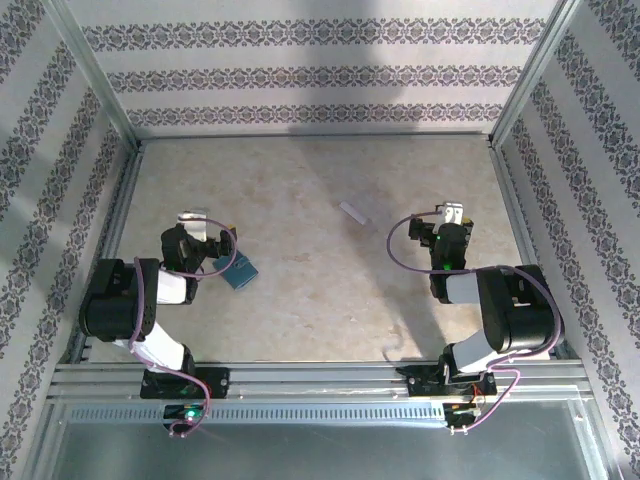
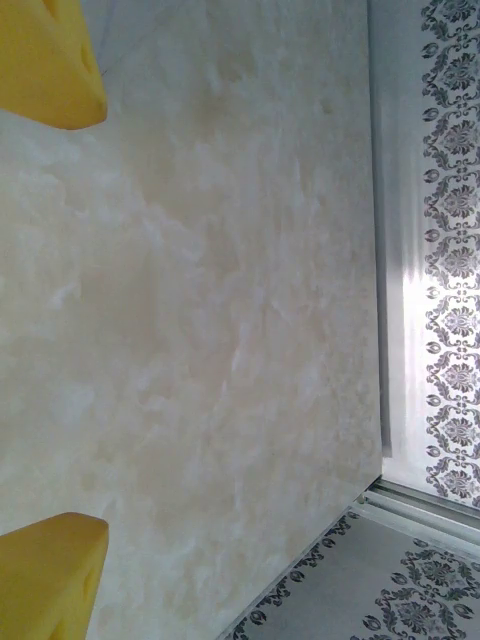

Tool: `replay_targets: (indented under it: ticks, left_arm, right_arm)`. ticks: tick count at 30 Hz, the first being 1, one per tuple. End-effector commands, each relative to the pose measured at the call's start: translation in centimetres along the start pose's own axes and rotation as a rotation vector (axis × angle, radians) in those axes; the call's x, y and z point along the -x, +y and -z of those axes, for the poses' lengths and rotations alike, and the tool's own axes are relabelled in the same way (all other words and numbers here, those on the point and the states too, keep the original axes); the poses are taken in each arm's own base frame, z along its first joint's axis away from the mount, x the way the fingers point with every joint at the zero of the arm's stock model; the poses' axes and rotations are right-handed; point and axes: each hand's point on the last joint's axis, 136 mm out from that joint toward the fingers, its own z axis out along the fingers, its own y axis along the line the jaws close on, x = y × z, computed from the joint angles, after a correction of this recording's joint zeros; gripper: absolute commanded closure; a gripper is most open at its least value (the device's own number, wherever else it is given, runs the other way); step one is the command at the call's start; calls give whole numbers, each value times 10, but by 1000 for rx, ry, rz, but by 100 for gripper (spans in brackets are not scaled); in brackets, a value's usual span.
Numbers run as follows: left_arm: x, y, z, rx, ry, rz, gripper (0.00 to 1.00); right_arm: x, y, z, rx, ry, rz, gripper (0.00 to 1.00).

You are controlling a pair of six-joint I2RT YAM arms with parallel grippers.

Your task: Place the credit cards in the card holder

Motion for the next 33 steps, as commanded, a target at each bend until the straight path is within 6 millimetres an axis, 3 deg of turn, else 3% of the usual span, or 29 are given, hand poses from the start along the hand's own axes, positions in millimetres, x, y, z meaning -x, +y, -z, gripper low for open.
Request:
replay_targets:
  ticks: [1,27,33]
  left_arm:
    - [9,-7,-1,-27,-31,-30,1]
    - [8,-6,-3,-15,-16,-27,1]
    - [27,-2,1,11,-11,-10,1]
  right_arm:
    - [7,1,-2,6,-14,-5,2]
    - [7,1,-3,8,-13,-8,2]
    - [13,1,2,14,-42,-10,2]
